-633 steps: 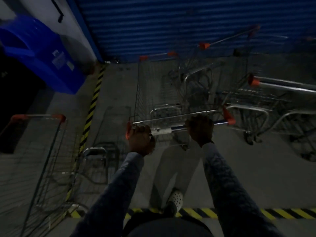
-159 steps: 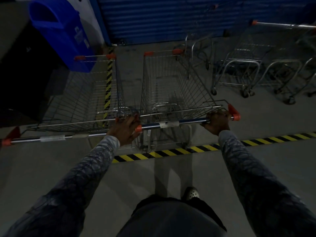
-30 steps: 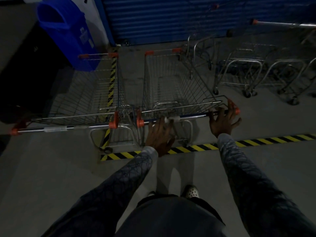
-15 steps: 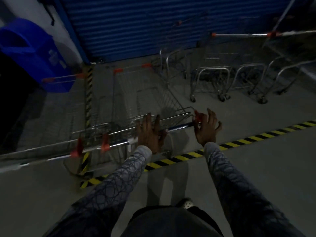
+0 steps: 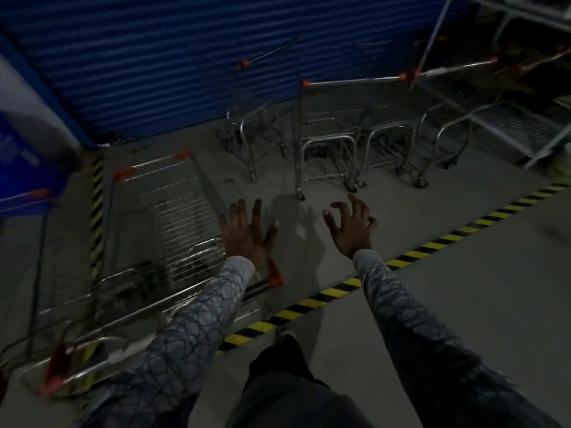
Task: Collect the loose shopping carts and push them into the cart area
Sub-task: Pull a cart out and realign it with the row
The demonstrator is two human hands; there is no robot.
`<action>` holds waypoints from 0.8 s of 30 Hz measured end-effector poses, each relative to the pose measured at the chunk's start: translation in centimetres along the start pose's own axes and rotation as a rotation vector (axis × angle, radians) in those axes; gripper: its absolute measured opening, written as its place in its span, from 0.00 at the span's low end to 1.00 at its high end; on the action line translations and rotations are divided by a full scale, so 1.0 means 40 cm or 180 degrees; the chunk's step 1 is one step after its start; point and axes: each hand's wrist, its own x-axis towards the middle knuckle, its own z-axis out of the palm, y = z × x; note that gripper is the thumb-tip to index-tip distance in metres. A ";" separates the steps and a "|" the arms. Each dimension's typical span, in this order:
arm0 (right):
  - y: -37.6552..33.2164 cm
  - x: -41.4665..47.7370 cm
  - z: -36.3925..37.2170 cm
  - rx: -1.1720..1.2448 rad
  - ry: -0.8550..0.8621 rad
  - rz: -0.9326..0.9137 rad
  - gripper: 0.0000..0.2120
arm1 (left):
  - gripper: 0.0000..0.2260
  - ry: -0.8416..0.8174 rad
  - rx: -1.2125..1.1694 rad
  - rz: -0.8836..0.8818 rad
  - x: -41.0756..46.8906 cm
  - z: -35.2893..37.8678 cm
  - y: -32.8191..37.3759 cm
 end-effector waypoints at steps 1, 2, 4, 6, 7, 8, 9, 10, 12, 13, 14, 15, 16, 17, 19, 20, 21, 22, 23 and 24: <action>0.014 0.034 0.005 0.0011 -0.0025 0.0006 0.22 | 0.32 -0.0033 0.0028 -0.0031 0.037 0.024 0.010; 0.028 0.071 0.013 -0.0002 -0.0043 -0.0001 0.22 | 0.32 -0.0053 0.0078 -0.0072 0.077 0.048 0.018; 0.056 0.156 0.028 -0.0061 -0.0104 -0.0063 0.21 | 0.33 -0.0042 0.0179 -0.0138 0.164 0.094 0.036; 0.073 0.253 0.038 -0.0153 -0.0245 -0.0099 0.21 | 0.32 -0.0093 0.0298 -0.0198 0.253 0.128 0.049; 0.079 0.303 0.043 -0.0216 -0.0312 -0.0087 0.21 | 0.32 -0.0195 0.0304 -0.0277 0.298 0.147 0.052; 0.084 0.349 0.046 -0.0289 -0.0358 -0.0096 0.22 | 0.32 -0.0313 0.0265 -0.0371 0.339 0.164 0.055; 0.086 0.394 0.048 -0.0346 -0.0403 -0.0129 0.22 | 0.32 -0.0393 0.0211 -0.0456 0.378 0.179 0.057; 0.089 0.444 0.052 -0.0376 -0.0438 -0.0197 0.22 | 0.32 -0.0410 0.0184 -0.0518 0.419 0.191 0.060; 0.085 0.546 0.052 -0.0382 -0.0439 -0.0348 0.25 | 0.33 -0.0490 0.0222 -0.0620 0.503 0.211 0.073; 0.081 0.592 0.047 -0.0345 -0.0403 -0.0378 0.28 | 0.33 -0.0562 0.0210 -0.0688 0.541 0.219 0.081; 0.077 0.634 0.044 -0.0269 -0.0351 -0.0406 0.30 | 0.33 -0.0595 0.0183 -0.0752 0.572 0.225 0.089; 0.074 0.671 0.044 -0.0195 -0.0286 -0.0476 0.31 | 0.33 -0.0589 0.0146 -0.0799 0.598 0.230 0.095; 0.072 0.709 0.047 -0.0148 -0.0214 -0.0581 0.29 | 0.33 -0.0573 0.0114 -0.0814 0.623 0.235 0.101; 0.074 0.748 0.052 -0.0154 -0.0167 -0.0673 0.27 | 0.33 -0.0561 0.0088 -0.0807 0.650 0.243 0.107; 0.074 0.832 0.060 -0.0199 -0.0260 -0.0717 0.24 | 0.33 -0.0589 0.0041 -0.0848 0.704 0.257 0.117; 0.076 0.875 0.067 -0.0228 -0.0372 -0.0716 0.23 | 0.34 -0.0610 0.0021 -0.0919 0.729 0.265 0.123; 0.077 0.916 0.073 -0.0267 -0.0464 -0.0755 0.23 | 0.34 -0.0611 -0.0002 -0.0998 0.752 0.275 0.127; 0.075 0.955 0.079 -0.0285 -0.0553 -0.0799 0.23 | 0.34 -0.0600 -0.0025 -0.1070 0.777 0.284 0.133; 0.072 0.996 0.086 -0.0294 -0.0636 -0.0849 0.23 | 0.35 -0.0583 -0.0041 -0.1125 0.804 0.294 0.138; 0.067 1.037 0.090 -0.0283 -0.0724 -0.0882 0.24 | 0.35 -0.0566 -0.0048 -0.1163 0.833 0.306 0.142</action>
